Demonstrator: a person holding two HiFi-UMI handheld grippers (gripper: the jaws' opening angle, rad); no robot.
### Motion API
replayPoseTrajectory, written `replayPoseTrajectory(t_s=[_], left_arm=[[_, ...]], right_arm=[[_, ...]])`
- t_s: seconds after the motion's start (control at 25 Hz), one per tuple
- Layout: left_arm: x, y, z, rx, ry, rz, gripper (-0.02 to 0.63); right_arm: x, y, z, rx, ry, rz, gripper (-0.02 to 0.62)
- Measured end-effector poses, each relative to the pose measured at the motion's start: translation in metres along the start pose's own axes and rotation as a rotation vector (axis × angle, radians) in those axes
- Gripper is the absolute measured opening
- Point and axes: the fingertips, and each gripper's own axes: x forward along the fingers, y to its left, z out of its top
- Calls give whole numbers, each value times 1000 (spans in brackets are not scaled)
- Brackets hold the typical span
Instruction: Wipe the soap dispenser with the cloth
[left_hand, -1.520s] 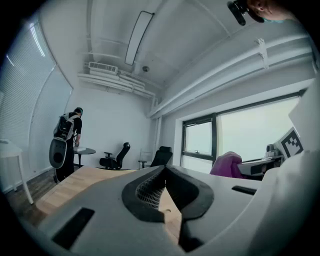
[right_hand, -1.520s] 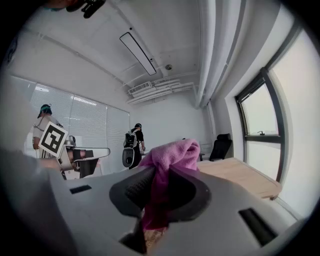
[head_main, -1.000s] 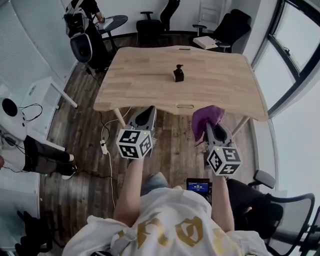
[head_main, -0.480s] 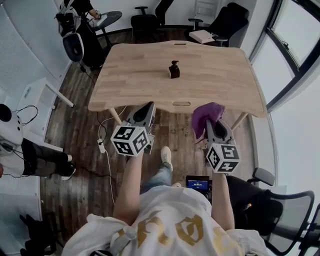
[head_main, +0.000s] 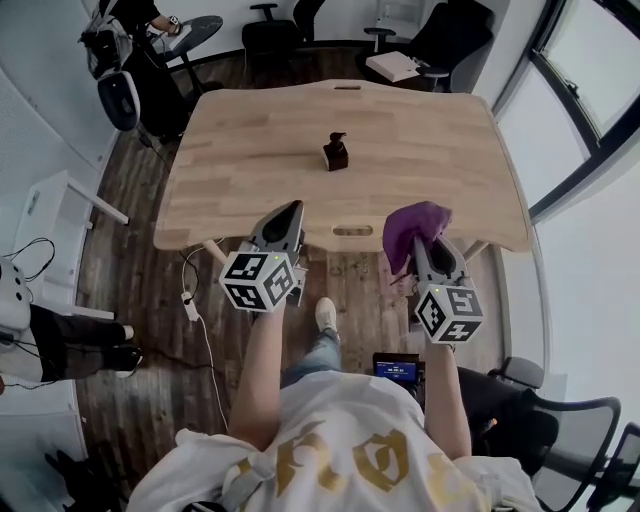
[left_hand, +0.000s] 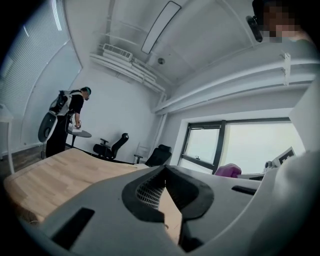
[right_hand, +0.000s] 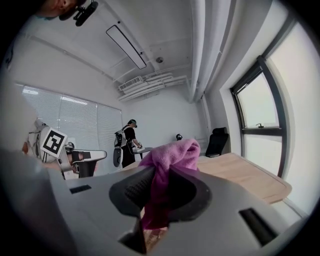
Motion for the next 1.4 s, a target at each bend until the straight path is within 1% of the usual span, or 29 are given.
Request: replayPoseTrajectory(t_s=[0.08, 0.2, 0.36, 0.4, 0.52, 0.64, 0.76, 0.88, 1.12, 1.28, 1.4], left_arm=[[28, 15, 6, -17, 0, -5, 5], [68, 29, 11, -35, 9, -39, 5], [114, 59, 24, -37, -19, -52, 5], [124, 68, 25, -35, -13, -50, 5], [158, 93, 23, -16, 42, -40, 5], [183, 107, 25, -5, 68, -57, 5], [198, 123, 30, 6, 68, -63, 5], [209, 138, 34, -10, 59, -58, 5], [222, 149, 39, 3, 57, -66, 5], [230, 159, 40, 6, 57, -56, 5], [239, 161, 47, 32, 52, -48, 5]], right_arm=[[29, -6, 7, 0, 10, -3, 71], [66, -15, 17, 3, 25, -16, 71], [121, -28, 26, 37, 26, -30, 70], [134, -30, 28, 43, 30, -31, 71], [171, -36, 34, 77, 29, -33, 71], [200, -39, 39, 120, 15, -34, 71], [224, -41, 39, 146, 9, -37, 71], [238, -39, 41, 169, 0, -31, 71], [256, -46, 46, 151, 5, -40, 71], [269, -45, 45, 149, 5, -18, 71], [280, -45, 44, 146, 7, 2, 71]])
